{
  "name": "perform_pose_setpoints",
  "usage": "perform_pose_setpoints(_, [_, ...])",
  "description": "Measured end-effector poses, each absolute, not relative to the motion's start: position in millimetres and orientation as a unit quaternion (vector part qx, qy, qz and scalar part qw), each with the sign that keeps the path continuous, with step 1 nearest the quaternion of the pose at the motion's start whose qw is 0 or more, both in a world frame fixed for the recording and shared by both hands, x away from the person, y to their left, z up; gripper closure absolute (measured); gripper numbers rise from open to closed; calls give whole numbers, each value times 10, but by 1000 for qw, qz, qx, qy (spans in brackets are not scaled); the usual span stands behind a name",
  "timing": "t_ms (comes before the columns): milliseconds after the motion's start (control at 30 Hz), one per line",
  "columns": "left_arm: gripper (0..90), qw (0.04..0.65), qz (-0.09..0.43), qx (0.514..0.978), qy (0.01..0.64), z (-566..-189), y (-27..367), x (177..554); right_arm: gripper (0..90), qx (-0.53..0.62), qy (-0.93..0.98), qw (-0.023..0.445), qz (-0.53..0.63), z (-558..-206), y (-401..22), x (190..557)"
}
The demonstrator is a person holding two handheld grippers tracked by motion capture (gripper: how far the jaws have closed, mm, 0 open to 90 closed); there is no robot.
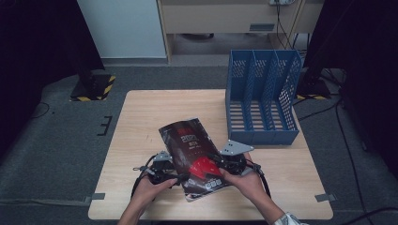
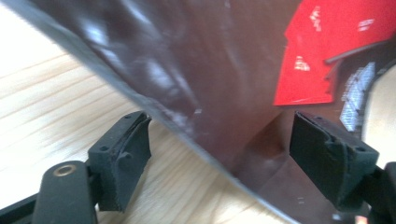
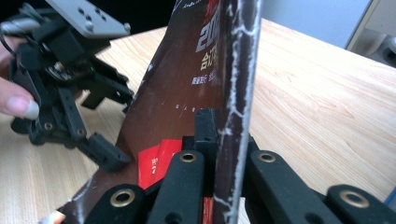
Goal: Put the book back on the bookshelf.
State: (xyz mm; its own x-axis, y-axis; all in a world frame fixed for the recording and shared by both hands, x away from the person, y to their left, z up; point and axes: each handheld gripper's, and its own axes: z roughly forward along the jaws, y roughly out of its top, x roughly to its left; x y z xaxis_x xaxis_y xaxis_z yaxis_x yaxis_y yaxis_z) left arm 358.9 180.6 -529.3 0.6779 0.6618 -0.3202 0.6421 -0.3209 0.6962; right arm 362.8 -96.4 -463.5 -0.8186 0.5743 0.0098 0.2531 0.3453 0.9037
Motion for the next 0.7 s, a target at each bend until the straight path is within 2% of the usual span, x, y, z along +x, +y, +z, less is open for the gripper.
perform_pose_setpoints(100, [195,425,4,816,392,-5295,1773,3589,870,255,803,155,516,-4629,-960,3626])
perform_pose_setpoints(200, [245,419,0,821,387,-5283,1770,3579,871,252,801,152,521,-4623,-946,3616])
perform_pose_setpoints(333, [492,413,-15,821,393,-5269,1830,3586,870,241,800,150,529,-4603,-932,3591])
perform_pose_setpoints(433, [617,404,-16,827,391,-5248,1820,3574,870,229,806,154,524,-4620,-900,3573])
perform_pose_setpoints(700, [784,405,-28,827,388,-5179,1861,3578,863,219,806,154,527,-4622,-926,3588])
